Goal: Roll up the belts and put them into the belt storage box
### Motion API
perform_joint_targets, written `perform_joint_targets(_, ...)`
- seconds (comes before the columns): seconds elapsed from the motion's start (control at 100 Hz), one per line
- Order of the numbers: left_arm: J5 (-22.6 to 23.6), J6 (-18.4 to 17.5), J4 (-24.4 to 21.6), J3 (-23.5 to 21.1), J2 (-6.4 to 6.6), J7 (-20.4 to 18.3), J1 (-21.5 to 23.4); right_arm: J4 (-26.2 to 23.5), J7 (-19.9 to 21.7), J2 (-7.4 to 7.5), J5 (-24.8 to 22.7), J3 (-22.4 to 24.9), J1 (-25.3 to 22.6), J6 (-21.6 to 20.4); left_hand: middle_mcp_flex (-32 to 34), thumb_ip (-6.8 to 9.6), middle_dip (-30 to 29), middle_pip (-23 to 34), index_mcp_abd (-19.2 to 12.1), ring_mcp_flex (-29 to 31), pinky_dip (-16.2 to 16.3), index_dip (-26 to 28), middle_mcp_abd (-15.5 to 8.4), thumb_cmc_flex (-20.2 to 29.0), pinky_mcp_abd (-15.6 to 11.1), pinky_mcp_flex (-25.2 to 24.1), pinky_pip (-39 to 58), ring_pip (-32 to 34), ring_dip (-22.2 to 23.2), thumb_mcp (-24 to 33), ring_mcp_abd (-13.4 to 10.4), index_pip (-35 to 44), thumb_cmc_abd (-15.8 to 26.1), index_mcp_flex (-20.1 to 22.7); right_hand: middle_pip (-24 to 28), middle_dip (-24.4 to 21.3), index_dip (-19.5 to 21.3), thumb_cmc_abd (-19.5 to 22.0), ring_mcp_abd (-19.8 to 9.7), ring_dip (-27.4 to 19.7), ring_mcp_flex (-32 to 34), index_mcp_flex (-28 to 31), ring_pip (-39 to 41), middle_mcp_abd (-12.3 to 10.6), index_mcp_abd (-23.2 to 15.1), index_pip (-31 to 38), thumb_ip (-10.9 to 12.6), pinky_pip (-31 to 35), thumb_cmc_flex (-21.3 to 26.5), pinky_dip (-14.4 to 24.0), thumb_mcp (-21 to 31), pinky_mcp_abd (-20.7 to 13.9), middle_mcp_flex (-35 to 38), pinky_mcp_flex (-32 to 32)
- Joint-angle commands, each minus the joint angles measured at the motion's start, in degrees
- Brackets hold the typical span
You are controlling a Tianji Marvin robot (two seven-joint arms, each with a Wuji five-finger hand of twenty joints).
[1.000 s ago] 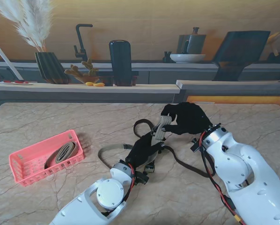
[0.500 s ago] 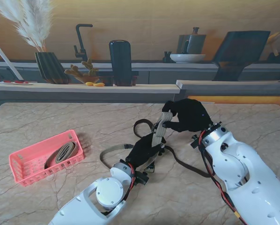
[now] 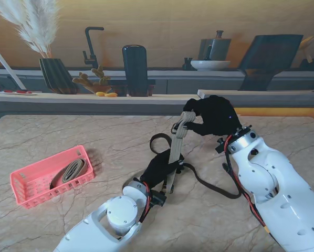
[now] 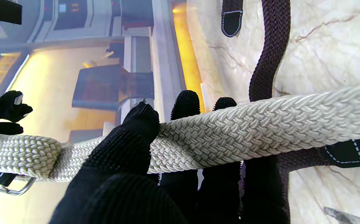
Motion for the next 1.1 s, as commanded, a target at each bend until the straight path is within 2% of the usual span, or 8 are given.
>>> perform_joint_targets(0.0, -0.27, 0.65, -1.10, -0.10, -0.30, -0.31, 1.23, 1.52, -1.32, -0.09, -1.14, -1.25, 0.83, -0.10, 1.89, -0.29, -2.44, 3.28, 0.55, 2.13, 0.00, -1.01, 1.01, 3.62, -0.30, 0.65, 1.57, 2.35, -0.99, -1.43, 0.39, 0.03, 2.37, 1.02, 1.45, -0.52, 2.68, 6.77, -1.31, 0.64, 2.13, 2.03, 0.91, -0.45, -8.89, 9.04, 3.46, 1.56, 4.75, -0.80, 7.05, -1.34, -0.18, -0.35)
perform_joint_targets(0.25, -4.54, 1.97, -3.73, -0.92, -0.73, 0.72, 2.99, 7.48, -4.76, 0.16, -3.68, -6.20, 2.69, -0.03, 3.14, -0.28, -4.51, 4.52, 1.73, 3.55, 0.81, -1.76, 1.12, 3.70, -0.72, 2.19, 3.58, 4.57, -1.91, -2.32, 0.81, 1.08, 2.75, 0.79, 1.89, -0.83, 2.35, 6.90, -1.61, 0.52, 2.29, 1.79, 0.99, -0.36, -8.87, 9.24, 3.93, 1.61, 4.83, -1.03, 6.56, -1.27, -0.25, -0.28)
perform_joint_targets(0.53, -7.12, 1.80, -4.71, -1.50, -1.00, 1.47, 3.74, 11.07, -5.41, 0.38, -4.11, -9.65, 3.40, -0.63, 0.41, 0.00, -6.85, 1.62, -0.21, 1.70, 0.59, -2.70, -0.09, 2.47, -0.91, 1.43, 3.03, 3.76, -3.02, -3.27, 0.12, 0.16, 2.59, -0.80, 2.30, -1.26, 1.86, 6.74, -1.47, 0.37, 2.37, 1.97, 1.24, -0.21, -8.76, 9.46, 4.59, 1.55, 4.99, -1.33, 6.03, -1.01, -0.19, -0.58)
perform_joint_targets(0.59, -8.50, 1.19, -4.89, -1.78, -1.03, 1.43, 4.05, 11.42, -5.38, 0.47, -4.32, -9.89, 3.27, -0.61, -1.79, -0.40, -6.89, -0.77, -0.62, -0.07, 0.22, -2.40, -0.57, -5.36, -0.67, 0.72, 2.09, 1.71, -3.42, 6.09, -0.27, -2.36, -1.32, -2.05, 2.34, -1.33, 1.80, 6.75, -1.46, 0.34, 2.36, 1.96, 1.28, -0.27, -8.73, 9.49, 4.66, 1.54, 4.97, -1.39, 5.95, -0.86, -0.21, -0.66)
perform_joint_targets(0.67, -10.16, 0.26, -5.07, -2.19, -0.94, 1.01, 4.41, 11.79, -5.00, 0.53, -4.22, -10.02, 3.02, -0.65, -5.64, -0.55, -9.44, -3.31, 0.19, -2.56, -0.40, -1.89, -1.08, -14.08, -0.03, -0.52, 0.50, -1.42, -3.91, 7.67, -1.04, -7.83, -3.63, -3.60, 2.37, -1.39, 1.74, 6.71, -1.43, 0.31, 2.37, 1.99, 1.33, -0.31, -8.75, 9.51, 4.70, 1.56, 5.00, -1.43, 5.91, -0.84, -0.20, -0.67)
perform_joint_targets(0.72, -10.66, -0.27, -5.01, -2.35, -0.81, 0.48, 4.47, 11.98, -4.71, 0.54, -3.97, -10.07, 2.82, -0.64, -7.93, 1.66, -10.21, -4.91, 1.03, -4.10, -0.96, -2.45, -0.96, -20.11, 0.16, -1.40, -0.81, -3.62, -4.47, 8.05, -1.63, -11.16, -2.74, -4.47, 2.38, -1.42, 1.72, 6.76, -1.38, 0.30, 2.37, 2.00, 1.35, -0.25, -8.72, 9.53, 4.72, 1.56, 5.01, -1.45, 5.89, -0.84, -0.23, -0.71)
perform_joint_targets(0.91, -11.01, -1.46, -4.36, -2.39, -0.69, -0.32, 4.20, 12.84, -4.13, 0.53, -2.92, -10.56, 2.04, -1.27, -13.50, 0.97, -11.94, -8.66, 2.08, -7.56, -2.46, -5.45, -1.32, -30.72, 1.56, -3.69, -4.20, -9.63, -6.06, 4.30, -3.00, -18.02, -8.06, -8.05, 2.43, -1.51, 1.64, 6.87, -1.62, 0.20, 2.28, 1.86, 1.34, -0.49, -8.83, 9.51, 4.74, 1.56, 4.85, -1.56, 5.74, -0.87, -0.26, -0.82)
perform_joint_targets(1.09, -12.32, -2.09, -4.20, -2.59, -0.75, -0.61, 4.16, 13.54, -4.65, 0.66, -3.24, -11.48, 1.38, -2.37, -16.50, -0.29, -12.65, -10.27, 2.84, -9.05, -2.43, -7.72, -0.90, -40.07, 2.60, -5.11, -6.14, -12.65, -6.32, 8.49, -3.37, -21.60, -11.40, -9.71, 2.31, -1.72, 1.51, 6.66, -1.69, 0.03, 2.24, 1.92, 1.14, -0.56, -9.04, 9.43, 4.81, 1.56, 4.81, -1.64, 5.67, -0.94, -0.14, -0.89)
